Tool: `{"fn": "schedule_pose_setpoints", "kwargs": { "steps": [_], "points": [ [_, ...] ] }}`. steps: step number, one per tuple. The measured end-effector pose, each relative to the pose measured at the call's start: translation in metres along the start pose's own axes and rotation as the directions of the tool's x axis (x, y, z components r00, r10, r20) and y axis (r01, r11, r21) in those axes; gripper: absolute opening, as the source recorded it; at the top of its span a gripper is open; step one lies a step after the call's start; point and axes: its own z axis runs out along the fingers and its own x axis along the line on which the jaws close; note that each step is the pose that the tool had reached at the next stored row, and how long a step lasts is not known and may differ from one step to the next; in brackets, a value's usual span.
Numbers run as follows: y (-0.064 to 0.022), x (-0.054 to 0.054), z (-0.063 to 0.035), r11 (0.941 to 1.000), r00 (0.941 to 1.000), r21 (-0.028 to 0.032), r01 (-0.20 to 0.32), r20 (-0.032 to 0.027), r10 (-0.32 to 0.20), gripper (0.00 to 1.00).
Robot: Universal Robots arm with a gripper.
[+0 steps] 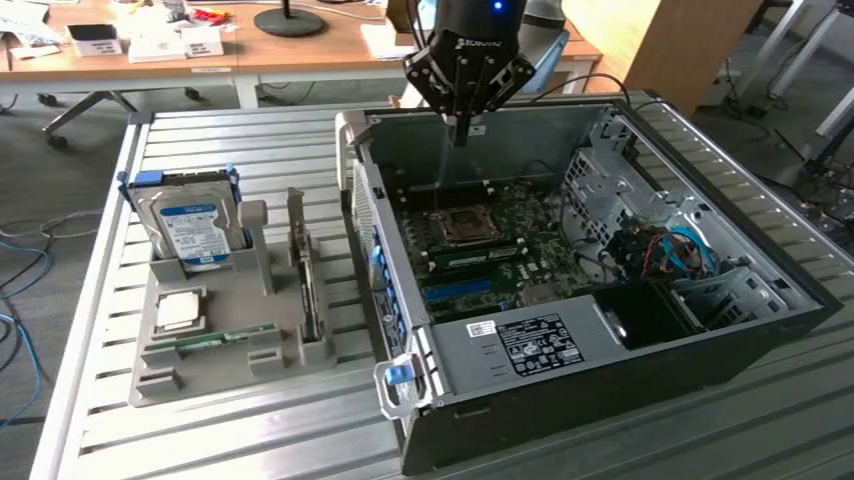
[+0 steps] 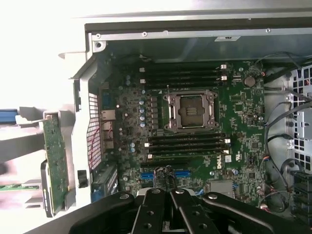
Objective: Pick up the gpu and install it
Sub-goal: 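Reach for the gpu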
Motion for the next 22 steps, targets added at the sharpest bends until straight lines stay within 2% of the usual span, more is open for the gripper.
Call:
{"fn": "schedule_pose_setpoints", "kwargs": {
  "steps": [8,22],
  "points": [
    [-0.0006,0.009,-0.0002,1.0,1.0,0.0,0.0,0.0,0.0,0.11],
    [-0.0029,0.039,-0.0008,1.0,1.0,0.0,0.0,0.0,0.0,0.11]
  ]
}}
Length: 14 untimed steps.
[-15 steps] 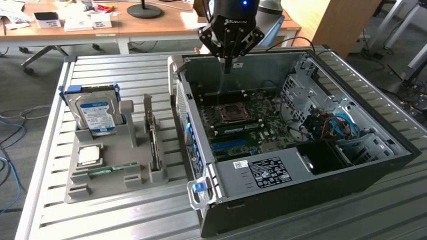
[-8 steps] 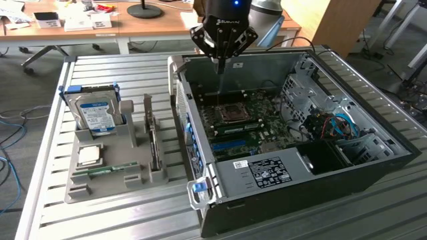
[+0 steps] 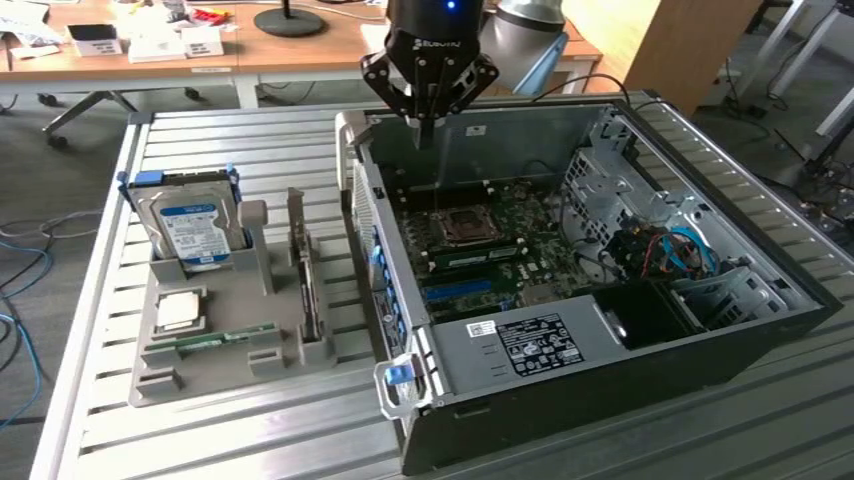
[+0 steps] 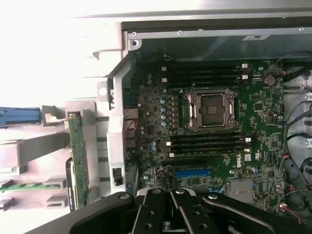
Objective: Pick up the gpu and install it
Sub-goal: 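Reach for the gpu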
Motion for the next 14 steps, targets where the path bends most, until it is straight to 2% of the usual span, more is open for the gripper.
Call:
{"fn": "schedule_pose_setpoints", "kwargs": {
  "steps": [14],
  "points": [
    [-0.0012,0.016,-0.0003,1.0,1.0,-0.0001,0.0,0.0001,0.0,0.11]
  ]
}}
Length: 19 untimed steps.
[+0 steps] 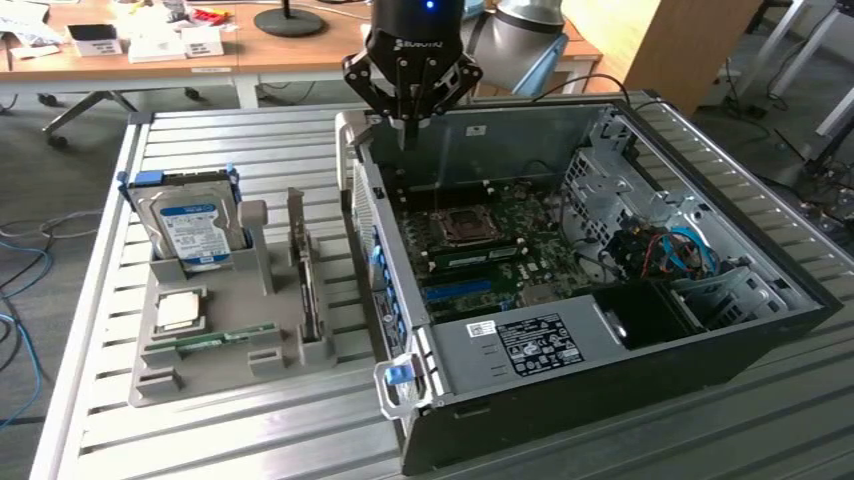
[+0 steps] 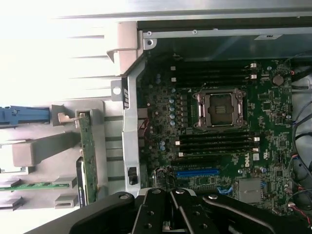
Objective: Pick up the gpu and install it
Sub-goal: 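Reach for the gpu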
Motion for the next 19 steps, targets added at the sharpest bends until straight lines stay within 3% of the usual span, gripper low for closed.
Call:
{"fn": "schedule_pose_setpoints", "kwargs": {
  "steps": [19],
  "points": [
    [-0.0009,0.012,-0.0002,1.0,1.0,0.0,0.0,0.0,0.0,0.11]
  ]
}}
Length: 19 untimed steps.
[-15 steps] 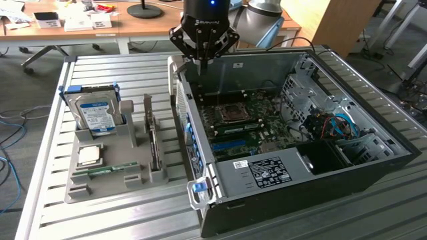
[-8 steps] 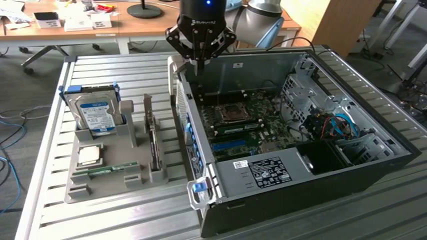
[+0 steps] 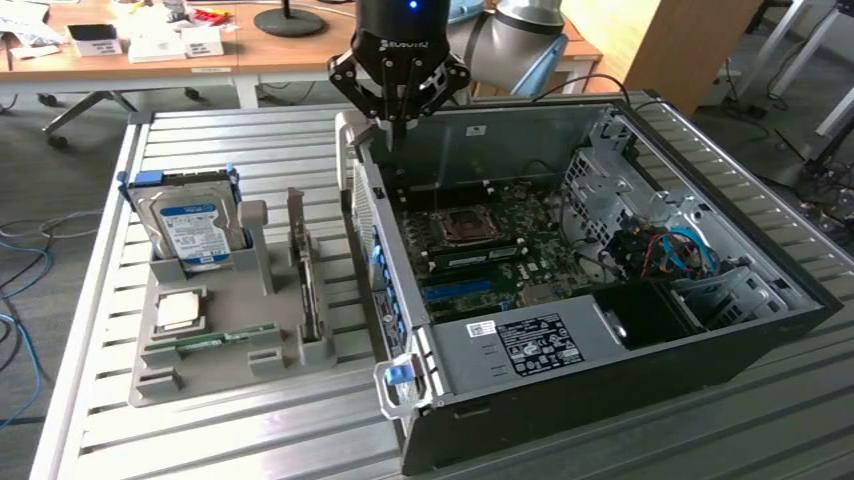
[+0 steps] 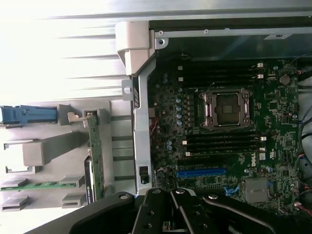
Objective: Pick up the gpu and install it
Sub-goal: 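Reach for the gpu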
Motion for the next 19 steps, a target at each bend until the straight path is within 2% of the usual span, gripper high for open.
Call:
{"fn": "schedule_pose_setpoints", "kwargs": {
  "steps": [7,19],
  "points": [
    [-0.001,0.013,-0.0001,1.0,1.0,0.0,0.0,-0.0001,0.0,0.11],
    [-0.0036,0.047,-0.0004,1.0,1.0,0.0,0.0,0.0,0.0,0.11]
  ]
}}
